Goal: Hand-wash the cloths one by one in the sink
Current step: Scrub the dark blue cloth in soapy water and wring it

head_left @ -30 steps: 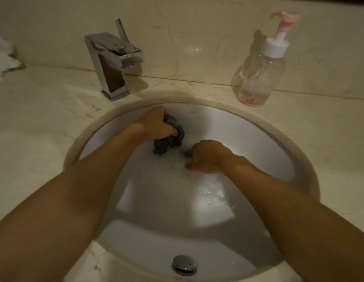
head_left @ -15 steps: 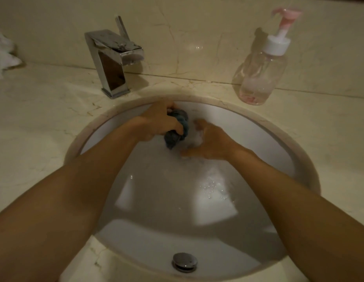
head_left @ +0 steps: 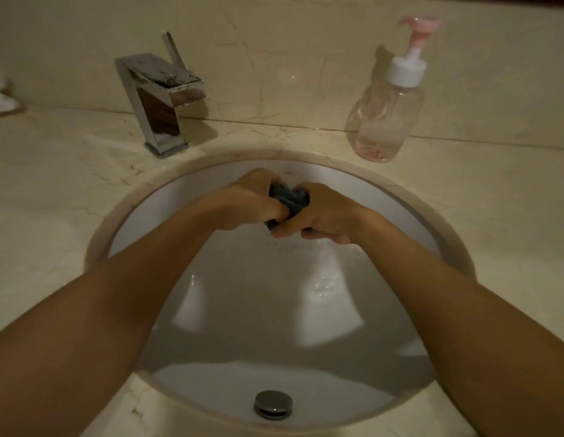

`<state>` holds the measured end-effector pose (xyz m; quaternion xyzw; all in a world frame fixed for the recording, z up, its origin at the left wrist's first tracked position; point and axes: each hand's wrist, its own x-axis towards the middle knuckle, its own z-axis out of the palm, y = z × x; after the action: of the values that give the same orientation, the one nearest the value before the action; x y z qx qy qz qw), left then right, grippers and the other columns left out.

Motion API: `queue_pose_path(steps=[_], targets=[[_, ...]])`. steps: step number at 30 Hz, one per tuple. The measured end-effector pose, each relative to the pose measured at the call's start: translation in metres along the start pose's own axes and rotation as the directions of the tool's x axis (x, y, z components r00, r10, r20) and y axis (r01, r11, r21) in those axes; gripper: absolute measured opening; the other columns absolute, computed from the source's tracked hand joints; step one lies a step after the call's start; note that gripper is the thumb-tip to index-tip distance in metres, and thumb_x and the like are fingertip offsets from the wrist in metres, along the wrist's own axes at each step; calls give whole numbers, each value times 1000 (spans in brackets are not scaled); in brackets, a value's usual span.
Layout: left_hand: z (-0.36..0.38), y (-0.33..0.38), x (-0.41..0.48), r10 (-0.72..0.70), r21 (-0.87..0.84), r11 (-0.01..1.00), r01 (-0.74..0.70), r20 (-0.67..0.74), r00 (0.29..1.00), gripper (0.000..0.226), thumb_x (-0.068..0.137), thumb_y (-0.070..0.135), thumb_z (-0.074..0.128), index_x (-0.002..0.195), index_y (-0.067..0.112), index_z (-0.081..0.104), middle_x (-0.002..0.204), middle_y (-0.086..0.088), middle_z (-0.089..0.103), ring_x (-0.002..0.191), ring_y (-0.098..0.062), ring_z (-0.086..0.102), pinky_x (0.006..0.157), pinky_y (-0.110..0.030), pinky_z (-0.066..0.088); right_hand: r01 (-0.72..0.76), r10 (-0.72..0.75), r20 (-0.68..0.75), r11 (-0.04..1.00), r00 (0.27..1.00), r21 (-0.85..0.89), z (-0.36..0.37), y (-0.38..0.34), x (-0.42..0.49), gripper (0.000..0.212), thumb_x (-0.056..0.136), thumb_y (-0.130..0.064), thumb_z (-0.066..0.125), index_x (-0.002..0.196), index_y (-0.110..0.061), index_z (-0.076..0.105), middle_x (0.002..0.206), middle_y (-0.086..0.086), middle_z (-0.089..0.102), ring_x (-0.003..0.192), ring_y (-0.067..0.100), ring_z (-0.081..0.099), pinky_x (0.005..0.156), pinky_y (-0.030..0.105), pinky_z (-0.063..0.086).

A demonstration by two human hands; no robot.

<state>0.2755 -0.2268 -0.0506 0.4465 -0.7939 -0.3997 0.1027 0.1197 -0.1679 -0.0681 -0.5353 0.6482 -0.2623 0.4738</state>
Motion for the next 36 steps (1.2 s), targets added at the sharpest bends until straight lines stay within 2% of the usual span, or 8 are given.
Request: queue_pose_path(steps=[3, 7, 10, 13, 19, 32, 34, 36], targets=[[11, 11, -6, 1, 167, 986, -26, 145, 989, 60, 64, 16, 83, 116, 17, 51, 103, -2, 63, 90, -18, 64, 72, -33, 57, -68, 24, -110, 908, 994, -413, 10, 2, 2, 21, 80, -12, 80, 93, -13, 64, 82, 2, 67, 71, 16, 64, 55, 23, 48], [29, 12, 1, -7, 517, 855, -41, 91, 996, 71, 72, 11, 83, 126, 14, 37, 107, 0, 46, 90, -20, 55, 67, -30, 46, -59, 1, -121, 879, 993, -473, 10, -1, -1, 13, 90, -8, 67, 103, -6, 67, 91, 10, 71, 80, 23, 71, 64, 33, 61], [32, 8, 0, 6, 592, 806, -28, 38, 999, 42, 84, 9, 70, 120, 10, 49, 96, -3, 51, 82, -22, 54, 69, -32, 47, -37, -23, -97, 821, 995, -569, 16, -6, -3, 20, 90, -7, 67, 110, -8, 67, 100, 10, 71, 91, 25, 69, 79, 36, 60], [35, 9, 2, 1, 668, 744, -18, 25, 1000, 13, 86, 4, 63, 82, 15, 58, 76, 0, 51, 66, -17, 55, 58, -27, 48, -53, -7, -87, 750, 996, -660, 20, -5, -5, 12, 90, -10, 69, 88, -16, 58, 84, 1, 61, 78, 19, 63, 63, 26, 50], [46, 6, 4, -30, 669, 743, 9, 19, 999, 37, 72, 34, 87, 78, 25, 52, 73, 7, 57, 66, -14, 58, 62, -28, 47, -98, -67, -192, 673, 979, -733, 30, 1, -9, 24, 85, -24, 81, 85, -19, 58, 71, -5, 55, 62, 13, 55, 64, 27, 49], [44, 1, 1, -78, 717, 697, 18, 51, 996, 17, 95, 25, 54, 80, 17, 56, 76, 1, 56, 63, -15, 55, 59, -29, 44, -59, -130, -167, 589, 977, -806, 30, -1, -16, 14, 96, -22, 59, 83, -17, 56, 73, -2, 51, 74, 20, 58, 69, 32, 49], [42, 0, 2, -133, 707, 707, 18, 108, 985, 16, 95, 22, 52, 80, 16, 56, 77, 0, 57, 66, -16, 57, 61, -29, 45, -40, -119, -140, 604, 983, -796, 35, 1, -15, 3, 94, -15, 62, 94, -16, 59, 85, 1, 57, 82, 22, 62, 69, 32, 48], [38, -3, 4, -157, 712, 702, 17, 132, 979, 12, 97, 26, 51, 91, 16, 53, 81, 0, 54, 72, -17, 56, 68, -30, 47, 35, -156, -78, 616, 985, -787, 37, 2, -11, 38, 91, -15, 67, 126, -15, 53, 113, 5, 55, 103, 25, 58, 76, 37, 49]])
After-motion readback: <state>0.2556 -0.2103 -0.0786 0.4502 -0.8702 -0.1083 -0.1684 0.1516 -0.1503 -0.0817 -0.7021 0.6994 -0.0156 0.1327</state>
